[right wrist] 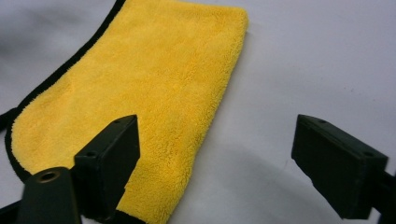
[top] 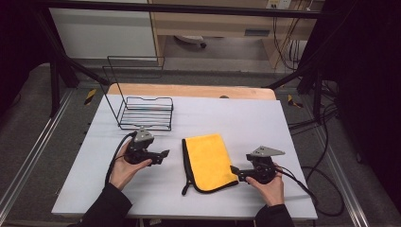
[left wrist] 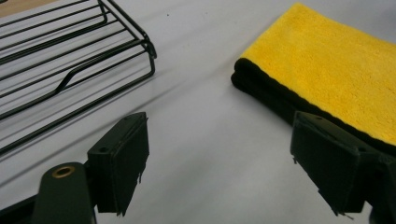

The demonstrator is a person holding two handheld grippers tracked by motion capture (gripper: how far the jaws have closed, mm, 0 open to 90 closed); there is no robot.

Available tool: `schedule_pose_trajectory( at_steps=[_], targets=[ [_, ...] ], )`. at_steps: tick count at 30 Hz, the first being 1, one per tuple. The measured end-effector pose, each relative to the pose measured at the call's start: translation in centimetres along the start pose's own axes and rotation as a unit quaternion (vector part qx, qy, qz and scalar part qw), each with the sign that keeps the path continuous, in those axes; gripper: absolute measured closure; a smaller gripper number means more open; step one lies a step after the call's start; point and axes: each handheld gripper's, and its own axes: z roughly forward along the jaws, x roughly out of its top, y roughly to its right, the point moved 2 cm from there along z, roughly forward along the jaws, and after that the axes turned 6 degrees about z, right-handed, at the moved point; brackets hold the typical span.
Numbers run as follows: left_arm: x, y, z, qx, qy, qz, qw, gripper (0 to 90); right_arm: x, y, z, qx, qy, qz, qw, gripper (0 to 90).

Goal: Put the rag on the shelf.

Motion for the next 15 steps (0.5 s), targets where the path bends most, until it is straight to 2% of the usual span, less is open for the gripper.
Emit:
schedule_pose_trajectory(
  at_steps=[8,11,13,15],
  targets=[
    [1.9,0.7,2.5,0.004,-0.006,-0.009,0.9999,25.2,-0.1,0.0,0.2,-0.004,-0.008,-0.002,1.0,10.4],
    [2.5,0.9,3.5,0.001,-0.004,-0.028,0.9996,28.1,-0.1,0.0,0.2,-0.003,-0.008,-0.002,1.0,10.3],
    [2.8,1.1,4.2,0.006,-0.008,-0.028,0.9995,30.2,-0.1,0.0,0.2,-0.003,-0.008,-0.003,1.0,9.8],
    [3.1,1.2,4.9,0.004,-0.013,-0.038,0.9992,32.4,-0.1,0.0,0.2,-0.003,-0.007,-0.003,1.0,9.7]
  ],
)
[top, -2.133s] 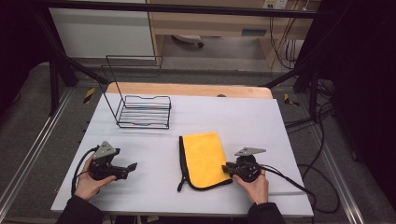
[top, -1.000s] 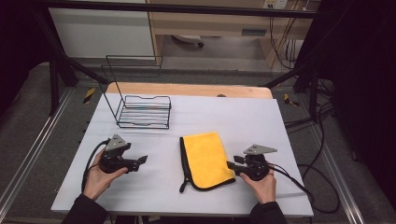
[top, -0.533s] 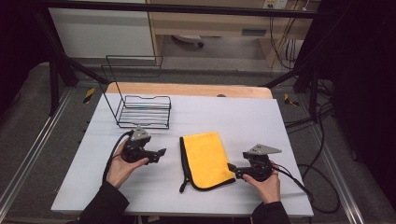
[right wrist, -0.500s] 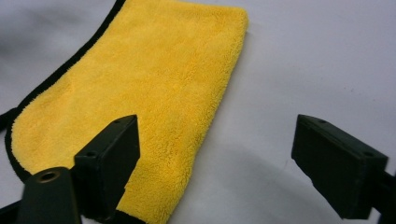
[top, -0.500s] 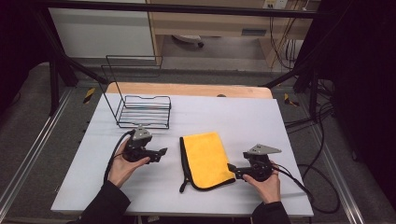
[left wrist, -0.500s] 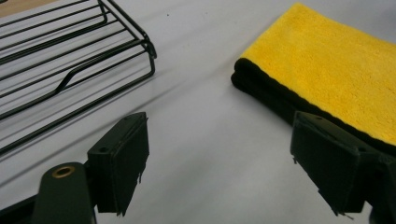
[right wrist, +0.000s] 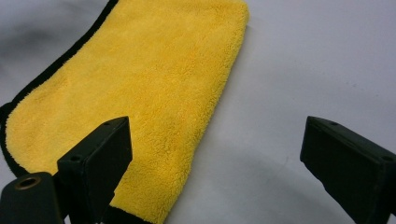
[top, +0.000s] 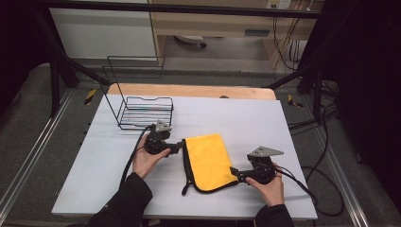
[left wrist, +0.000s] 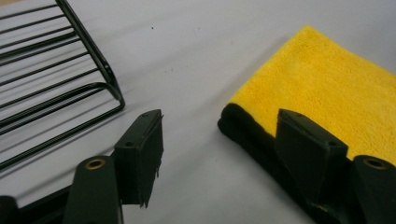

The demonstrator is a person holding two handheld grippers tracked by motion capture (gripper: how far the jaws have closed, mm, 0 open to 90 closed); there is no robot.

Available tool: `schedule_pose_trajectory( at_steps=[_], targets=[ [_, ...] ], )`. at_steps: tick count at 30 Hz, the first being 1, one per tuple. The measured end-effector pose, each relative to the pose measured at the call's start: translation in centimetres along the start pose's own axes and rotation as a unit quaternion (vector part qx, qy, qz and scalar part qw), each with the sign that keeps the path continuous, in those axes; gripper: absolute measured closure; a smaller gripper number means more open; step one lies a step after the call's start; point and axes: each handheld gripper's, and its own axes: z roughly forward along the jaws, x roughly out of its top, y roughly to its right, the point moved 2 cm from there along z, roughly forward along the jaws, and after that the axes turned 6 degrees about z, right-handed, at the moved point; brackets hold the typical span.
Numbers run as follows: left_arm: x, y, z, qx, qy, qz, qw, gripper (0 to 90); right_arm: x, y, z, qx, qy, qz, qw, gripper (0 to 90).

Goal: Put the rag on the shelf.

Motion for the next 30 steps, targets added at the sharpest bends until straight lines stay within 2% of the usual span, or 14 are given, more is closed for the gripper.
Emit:
schedule_pose_trajectory(
  at_steps=[4,8,9,14,17,21,26,30],
  targets=[
    [0.4,0.4,1.2,-0.009,-0.003,-0.016,0.9998,37.6,0.0,0.0,0.1,0.001,-0.002,0.001,1.0,9.7],
    [0.4,0.6,2.4,-0.004,-0.023,-0.011,0.9997,42.3,-0.1,-0.1,0.1,0.003,-0.004,0.002,1.0,9.7],
    [0.4,0.6,2.6,-0.007,-0.027,-0.014,0.9995,46.0,-0.1,-0.1,0.1,0.003,-0.002,0.001,1.0,9.7],
    [0.3,0.6,3.4,-0.016,-0.04,-0.03,0.9986,50.8,-0.1,-0.1,0.2,0.004,-0.004,0.002,1.0,9.7],
    [0.3,0.6,3.8,-0.02,-0.041,-0.04,0.9982,52.2,-0.1,-0.1,0.2,0.005,-0.003,0.003,1.0,9.7],
    [0.3,0.9,4.3,-0.016,-0.045,-0.033,0.9983,55.3,0.0,-0.1,0.2,0.007,-0.003,0.003,1.0,9.7],
    [0.5,1.2,4.8,-0.017,-0.043,-0.037,0.9982,59.1,0.0,-0.1,0.2,0.008,-0.001,0.005,1.0,9.7],
    [0.4,1.0,4.9,-0.022,-0.045,-0.049,0.9975,60.0,0.0,0.0,0.2,0.011,-0.002,0.006,0.9999,9.7]
  ],
)
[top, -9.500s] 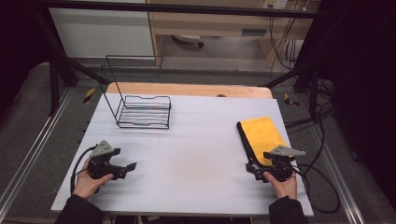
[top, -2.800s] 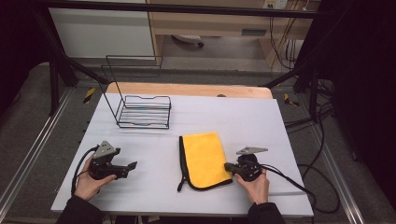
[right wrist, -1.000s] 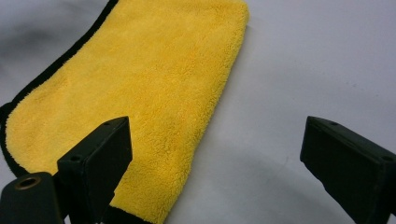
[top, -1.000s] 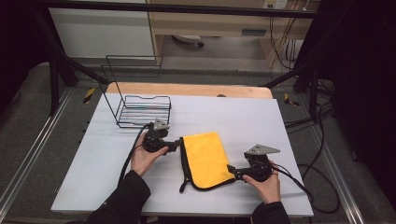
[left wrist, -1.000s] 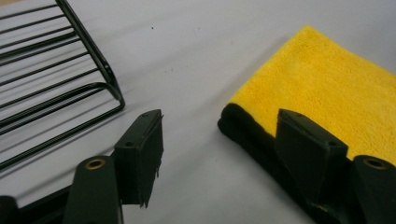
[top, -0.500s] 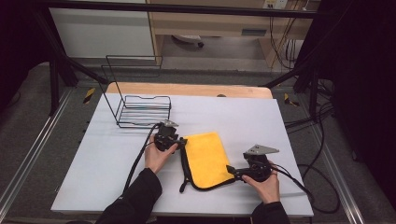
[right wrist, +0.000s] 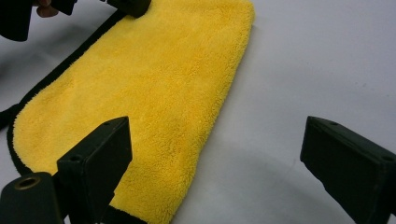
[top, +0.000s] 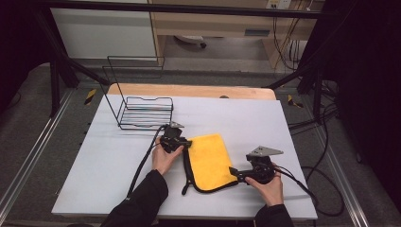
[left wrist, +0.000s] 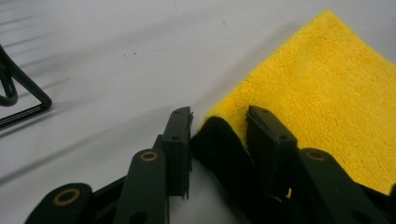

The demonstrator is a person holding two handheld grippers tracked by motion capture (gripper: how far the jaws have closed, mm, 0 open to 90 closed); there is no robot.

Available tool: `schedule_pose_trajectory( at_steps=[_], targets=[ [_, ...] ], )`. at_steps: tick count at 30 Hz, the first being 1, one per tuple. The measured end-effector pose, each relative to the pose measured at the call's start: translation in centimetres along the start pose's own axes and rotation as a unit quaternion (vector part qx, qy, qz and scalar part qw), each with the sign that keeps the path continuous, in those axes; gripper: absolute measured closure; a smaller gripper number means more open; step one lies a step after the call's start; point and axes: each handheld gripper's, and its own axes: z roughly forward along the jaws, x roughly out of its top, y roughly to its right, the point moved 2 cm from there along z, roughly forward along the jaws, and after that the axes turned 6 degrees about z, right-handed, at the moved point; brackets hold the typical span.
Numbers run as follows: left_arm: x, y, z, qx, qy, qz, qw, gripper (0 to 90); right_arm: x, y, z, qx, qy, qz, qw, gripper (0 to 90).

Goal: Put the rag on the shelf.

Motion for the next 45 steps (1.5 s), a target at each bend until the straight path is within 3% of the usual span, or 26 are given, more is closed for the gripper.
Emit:
schedule_pose_trajectory(
  at_steps=[14,21,34,38,45],
  targets=[
    [0.0,0.6,-0.2,0.006,0.002,0.015,0.9999,75.1,0.3,0.1,0.2,0.008,0.004,0.012,0.9999,9.7],
    [-0.1,0.9,-0.1,0.015,0.007,0.037,0.9992,75.7,0.8,0.3,0.5,0.009,0.008,0.016,0.9998,8.5],
    [-0.2,0.8,0.0,0.013,0.007,0.04,0.9991,75.0,3.2,0.7,2.1,-0.007,0.021,0.02,0.9996,8.0],
    [-0.2,0.8,0.1,0.014,0.007,0.043,0.999,74.8,4.1,1.0,2.8,-0.011,0.031,0.025,0.9991,9.6],
    [-0.3,0.7,0.1,0.01,0.01,0.049,0.9987,74.5,5.9,1.4,4.9,-0.022,0.022,0.024,0.9992,16.9]
  ],
)
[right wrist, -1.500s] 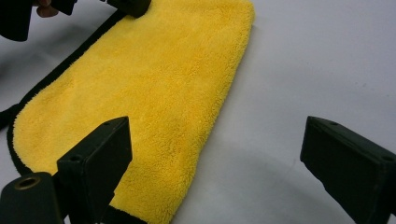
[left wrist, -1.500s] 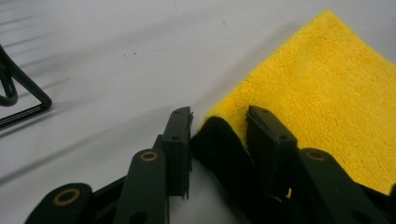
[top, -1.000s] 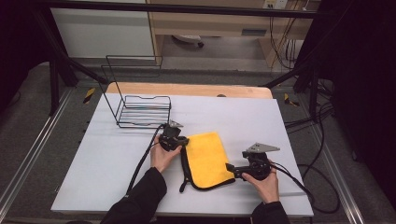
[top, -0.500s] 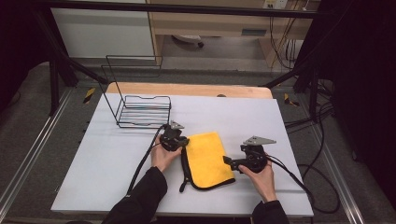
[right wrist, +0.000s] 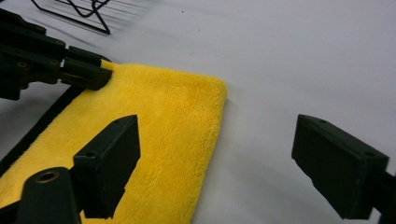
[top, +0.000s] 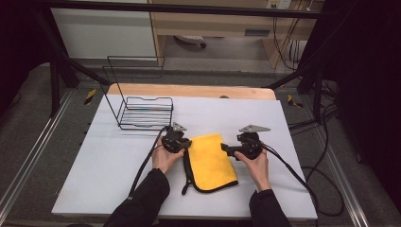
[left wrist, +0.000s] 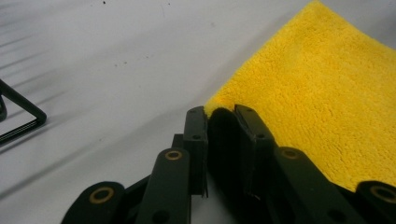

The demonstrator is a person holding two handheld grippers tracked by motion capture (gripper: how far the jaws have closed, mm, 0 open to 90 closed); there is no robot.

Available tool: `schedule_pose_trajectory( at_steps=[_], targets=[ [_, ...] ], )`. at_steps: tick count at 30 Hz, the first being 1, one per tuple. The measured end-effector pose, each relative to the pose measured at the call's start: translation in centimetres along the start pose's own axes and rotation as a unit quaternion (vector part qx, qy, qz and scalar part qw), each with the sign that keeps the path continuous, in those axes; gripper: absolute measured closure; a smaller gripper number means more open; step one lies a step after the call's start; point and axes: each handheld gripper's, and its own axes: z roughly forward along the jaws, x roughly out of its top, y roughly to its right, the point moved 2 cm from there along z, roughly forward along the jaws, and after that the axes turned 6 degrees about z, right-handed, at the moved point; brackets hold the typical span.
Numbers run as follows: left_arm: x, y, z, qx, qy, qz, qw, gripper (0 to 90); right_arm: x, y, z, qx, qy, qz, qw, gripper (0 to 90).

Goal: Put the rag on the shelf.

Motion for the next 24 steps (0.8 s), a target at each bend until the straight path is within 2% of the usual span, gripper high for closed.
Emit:
schedule_pose_trajectory(
  at_steps=[9,12,17,24],
  targets=[
    [0.0,0.0,0.0,0.0,0.003,0.009,1.0,74.2,1.2,0.2,2.6,-0.007,-0.006,-0.002,1.0,30.3],
    [-0.1,0.0,0.0,0.0,0.004,0.009,0.9999,74.2,1.5,0.3,3.4,-0.003,-0.011,0.003,0.9999,35.0],
    [-0.1,-0.1,0.0,-0.005,0.004,0.005,1.0,74.1,1.6,0.4,4.5,-0.005,-0.026,0.0,0.9996,48.1],
    [-0.1,-0.2,0.0,-0.008,0.005,0.002,1.0,74.0,1.6,0.4,5.3,0.006,-0.048,0.003,0.9988,64.8]
  ],
)
